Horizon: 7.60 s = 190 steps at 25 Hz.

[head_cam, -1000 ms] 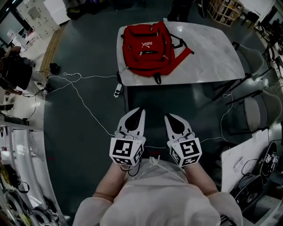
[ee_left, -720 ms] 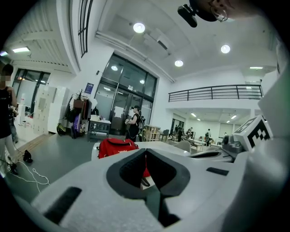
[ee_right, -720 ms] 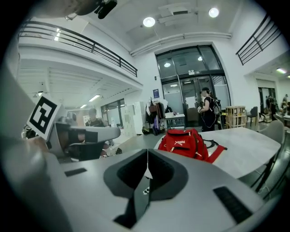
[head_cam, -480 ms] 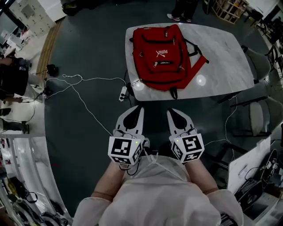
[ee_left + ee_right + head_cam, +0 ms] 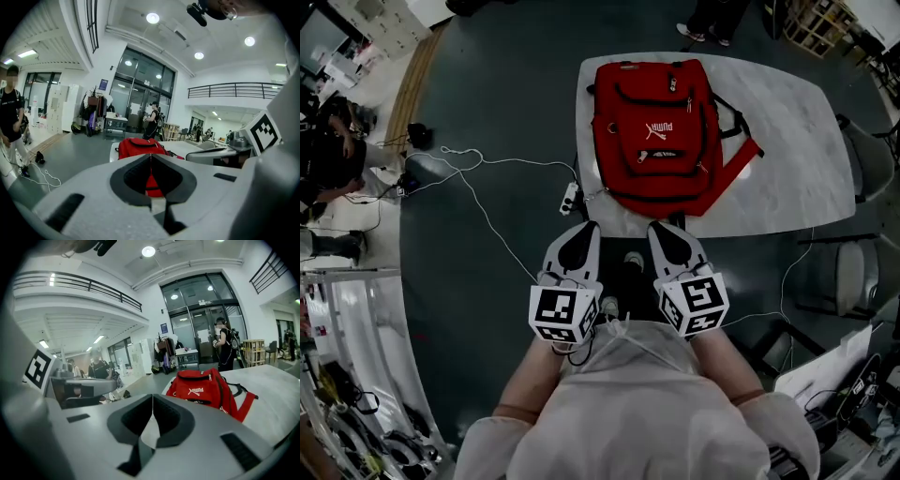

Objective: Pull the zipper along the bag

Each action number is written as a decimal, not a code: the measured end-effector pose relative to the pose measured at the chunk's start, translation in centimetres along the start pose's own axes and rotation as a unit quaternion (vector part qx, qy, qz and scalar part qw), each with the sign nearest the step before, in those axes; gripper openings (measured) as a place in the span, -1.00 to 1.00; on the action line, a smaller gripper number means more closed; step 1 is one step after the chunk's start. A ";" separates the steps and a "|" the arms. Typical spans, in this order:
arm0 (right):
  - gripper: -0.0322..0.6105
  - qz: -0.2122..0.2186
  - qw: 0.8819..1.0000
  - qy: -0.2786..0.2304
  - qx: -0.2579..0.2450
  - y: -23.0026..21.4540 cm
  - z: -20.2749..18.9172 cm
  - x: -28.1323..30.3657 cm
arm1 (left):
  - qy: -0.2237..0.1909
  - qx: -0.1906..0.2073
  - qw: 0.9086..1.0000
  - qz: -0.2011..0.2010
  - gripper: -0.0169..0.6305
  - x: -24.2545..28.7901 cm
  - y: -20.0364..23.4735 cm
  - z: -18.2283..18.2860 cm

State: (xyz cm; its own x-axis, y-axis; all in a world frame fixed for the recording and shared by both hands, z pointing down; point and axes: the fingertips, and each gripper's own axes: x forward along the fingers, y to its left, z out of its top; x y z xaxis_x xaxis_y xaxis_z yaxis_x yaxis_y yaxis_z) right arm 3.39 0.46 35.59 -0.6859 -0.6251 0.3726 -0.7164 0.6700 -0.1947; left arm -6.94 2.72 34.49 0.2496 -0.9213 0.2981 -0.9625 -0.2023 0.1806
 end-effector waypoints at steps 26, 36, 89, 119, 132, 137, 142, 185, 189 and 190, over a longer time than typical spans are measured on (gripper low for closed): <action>-0.81 0.027 0.977 0.204 0.057 -4.3 -8.7 15.0 | 0.159 -0.015 0.987 -0.025 -0.89 11.6 9.3 -8.9; -0.81 -0.079 0.955 0.269 0.094 -4.0 -15.2 17.7 | 0.240 0.006 0.959 -0.150 -0.88 12.0 10.3 -15.3; -0.81 0.009 0.945 0.315 0.092 -4.7 -17.3 19.4 | 0.414 0.231 0.865 -0.163 -0.87 18.1 10.8 -19.7; -0.82 0.062 0.896 0.408 0.162 -4.8 -17.6 19.7 | 0.372 0.210 0.892 -0.149 -0.87 24.6 16.3 -16.3; -0.82 0.069 0.890 0.418 0.167 -4.9 -17.5 19.8 | 0.356 0.201 0.901 -0.147 -0.87 29.4 19.2 -13.9; -0.82 0.070 0.887 0.423 0.173 -4.9 -17.4 20.0 | 0.357 0.201 0.899 -0.153 -0.87 30.8 19.8 -13.5; -0.82 0.066 0.887 0.424 0.169 -4.8 -17.3 20.2 | 0.359 0.196 0.900 -0.152 -0.87 31.4 20.1 -13.5; -0.82 -0.063 0.996 0.006 -0.064 -2.7 14.6 18.6 | -0.074 0.100 0.984 -0.125 -0.89 14.6 13.5 16.6; -0.82 -0.088 0.993 -0.047 -0.055 -3.2 16.6 17.5 | -0.114 0.088 0.982 -0.121 -0.89 13.8 13.4 18.2; -0.82 -0.092 0.993 -0.052 -0.051 -3.4 16.7 17.3 | -0.121 0.085 0.982 -0.119 -0.89 13.8 13.5 18.4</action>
State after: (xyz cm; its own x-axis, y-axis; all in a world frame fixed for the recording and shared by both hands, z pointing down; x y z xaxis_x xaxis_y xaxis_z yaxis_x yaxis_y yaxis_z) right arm -8.17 -19.30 27.52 -0.5574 -0.7757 0.2958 -0.8181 0.5738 -0.0370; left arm -18.40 -18.80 23.82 0.4574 -0.8887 0.0316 -0.8887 -0.4555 0.0530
